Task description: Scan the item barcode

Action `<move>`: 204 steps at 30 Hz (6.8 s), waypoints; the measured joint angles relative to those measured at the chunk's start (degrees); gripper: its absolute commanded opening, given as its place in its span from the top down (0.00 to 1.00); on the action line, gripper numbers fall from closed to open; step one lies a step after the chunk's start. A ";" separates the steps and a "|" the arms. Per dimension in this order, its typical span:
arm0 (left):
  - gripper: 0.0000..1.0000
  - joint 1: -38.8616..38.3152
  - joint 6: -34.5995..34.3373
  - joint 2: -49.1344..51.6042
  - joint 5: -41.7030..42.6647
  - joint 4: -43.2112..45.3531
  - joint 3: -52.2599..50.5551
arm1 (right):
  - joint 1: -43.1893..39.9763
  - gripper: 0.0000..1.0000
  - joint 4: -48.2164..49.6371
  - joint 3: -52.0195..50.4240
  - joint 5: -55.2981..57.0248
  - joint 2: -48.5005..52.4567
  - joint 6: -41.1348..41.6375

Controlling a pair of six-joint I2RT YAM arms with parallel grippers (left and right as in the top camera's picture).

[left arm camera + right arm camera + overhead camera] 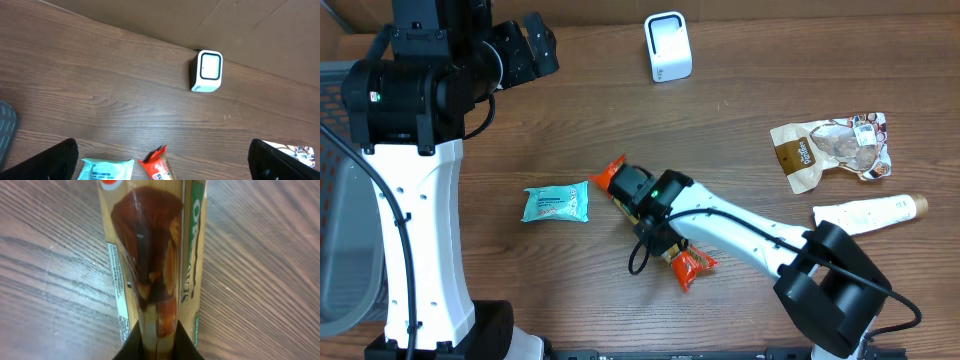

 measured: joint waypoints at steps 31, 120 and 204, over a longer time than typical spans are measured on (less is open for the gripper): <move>0.00 0.00 0.00 0.00 0.00 -0.02 0.00 | -21.31 0.96 39.45 28.79 3.91 16.70 -44.06; 0.00 0.00 0.00 0.00 0.00 -0.02 0.00 | -63.52 0.24 -5.73 3.78 -13.40 -8.85 23.41; 0.01 0.00 0.00 0.00 0.00 0.00 0.00 | -13.03 0.96 4.85 10.51 -15.61 7.74 13.11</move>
